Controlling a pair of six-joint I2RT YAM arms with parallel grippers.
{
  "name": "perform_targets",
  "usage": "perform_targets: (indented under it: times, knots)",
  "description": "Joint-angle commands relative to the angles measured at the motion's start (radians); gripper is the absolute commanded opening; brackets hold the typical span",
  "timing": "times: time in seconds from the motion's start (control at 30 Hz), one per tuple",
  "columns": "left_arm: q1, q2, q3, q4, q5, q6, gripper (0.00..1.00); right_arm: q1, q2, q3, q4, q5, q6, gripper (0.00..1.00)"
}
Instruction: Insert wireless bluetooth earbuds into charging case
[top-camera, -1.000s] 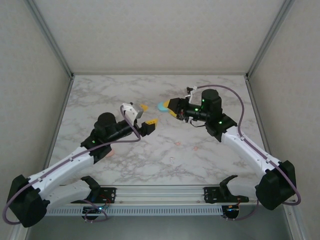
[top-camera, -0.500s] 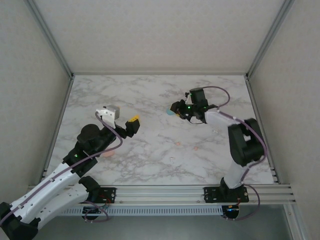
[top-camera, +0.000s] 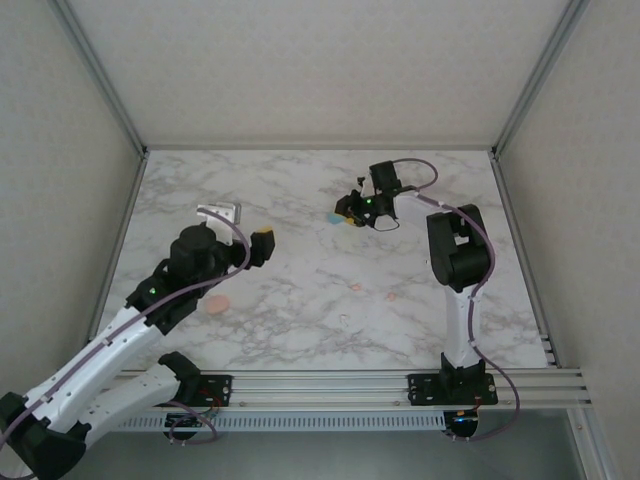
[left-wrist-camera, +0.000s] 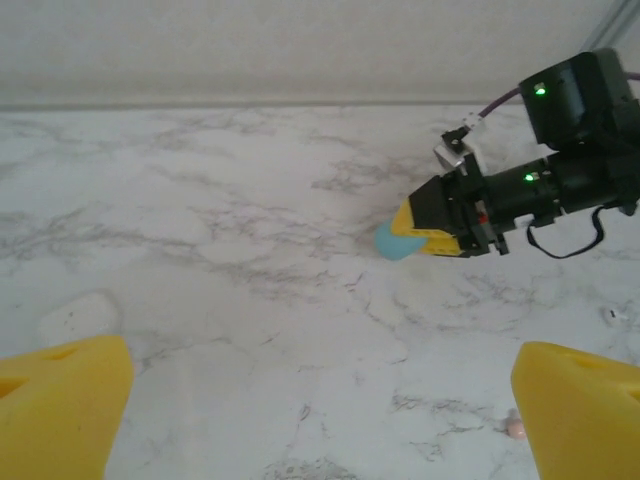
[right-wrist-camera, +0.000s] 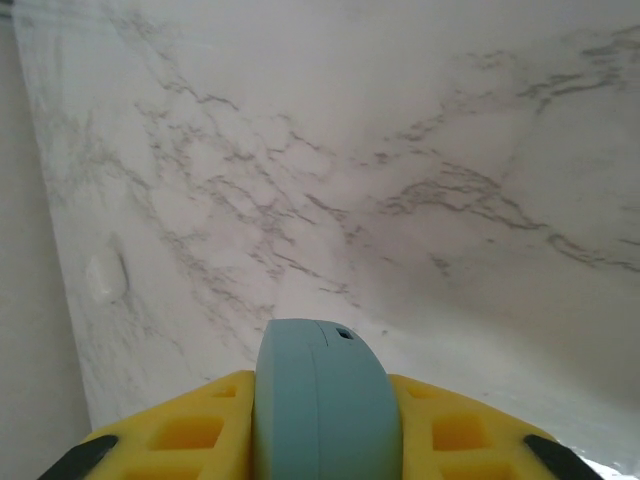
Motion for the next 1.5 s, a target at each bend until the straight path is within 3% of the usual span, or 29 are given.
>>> perform_targets:
  times: [0.0, 0.17, 0.47, 0.57, 0.63, 0.8, 1.1, 1.47]
  knots:
    - [0.029, 0.044, 0.064, -0.119, -0.046, -0.058, 0.95, -0.020, 0.042, 0.045, -0.122, -0.042, -0.092, 0.19]
    - [0.077, 0.094, 0.080, -0.184, -0.044, -0.125, 0.95, -0.035, 0.055, 0.070, -0.211, -0.008, -0.166, 0.30]
    - [0.227, 0.229, 0.144, -0.261, 0.060, -0.150, 0.96, -0.043, 0.061, 0.155, -0.354, 0.130, -0.261, 0.53]
    - [0.261, 0.291, 0.178, -0.290, 0.060, -0.152, 0.96, -0.044, 0.044, 0.175, -0.387, 0.187, -0.274, 0.67]
    - [0.291, 0.340, 0.203, -0.306, 0.063, -0.152, 0.96, -0.044, 0.029, 0.202, -0.425, 0.235, -0.285, 0.71]
    - [0.368, 0.574, 0.328, -0.380, 0.052, -0.170, 0.95, -0.044, -0.091, 0.196, -0.462, 0.309, -0.291, 0.74]
    - [0.424, 1.000, 0.605, -0.478, 0.013, -0.263, 0.95, -0.024, -0.439, -0.047, -0.420, 0.305, -0.223, 0.76]
    - [0.452, 1.223, 0.765, -0.504, 0.014, -0.305, 0.88, -0.024, -0.704, -0.245, -0.434, 0.313, -0.182, 0.77]
